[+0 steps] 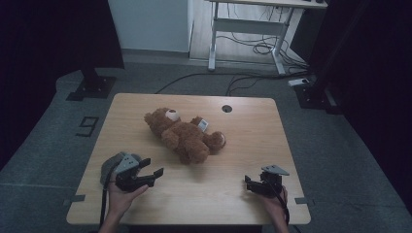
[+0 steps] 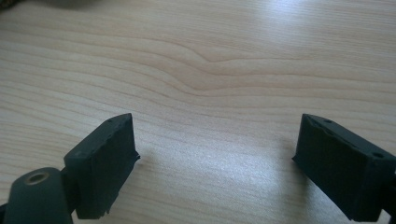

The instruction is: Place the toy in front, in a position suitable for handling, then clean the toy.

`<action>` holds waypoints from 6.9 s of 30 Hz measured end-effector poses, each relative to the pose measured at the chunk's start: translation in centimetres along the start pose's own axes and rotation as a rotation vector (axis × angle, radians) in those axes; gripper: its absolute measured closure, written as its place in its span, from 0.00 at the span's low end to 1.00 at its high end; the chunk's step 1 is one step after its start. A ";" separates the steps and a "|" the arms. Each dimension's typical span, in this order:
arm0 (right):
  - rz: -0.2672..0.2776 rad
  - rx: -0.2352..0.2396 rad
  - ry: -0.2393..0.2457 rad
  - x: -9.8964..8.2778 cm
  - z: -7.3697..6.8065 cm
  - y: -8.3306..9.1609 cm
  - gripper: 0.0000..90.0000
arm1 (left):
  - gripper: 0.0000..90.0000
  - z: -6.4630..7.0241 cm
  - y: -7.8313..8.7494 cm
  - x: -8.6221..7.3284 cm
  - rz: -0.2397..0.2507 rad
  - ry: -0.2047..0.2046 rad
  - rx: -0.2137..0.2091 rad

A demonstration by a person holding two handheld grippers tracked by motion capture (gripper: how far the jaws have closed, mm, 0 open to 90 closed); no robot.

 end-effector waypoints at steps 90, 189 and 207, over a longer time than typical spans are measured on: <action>0.092 0.287 0.198 11.1 -17.3 -6.3 0.44 | 0.66 -4.0 -9.7 5.0 -0.024 -0.026 0.136; 0.301 0.281 0.065 6.1 -6.1 -0.3 0.44 | 0.30 -1.3 2.4 1.4 0.039 0.018 0.091; 0.296 0.278 0.078 5.9 -6.1 -0.4 0.43 | 0.30 -5.4 4.4 -0.4 -0.003 0.045 0.235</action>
Point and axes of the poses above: each handheld gripper's, and its own axes: y roughly backward along the jaws, x roughly out of its top, z roughly to its right, the point moved 4 cm from there along -y, roughly forward along the jaws, and after that the axes turned 1 degree about y, right-handed, at the moved point
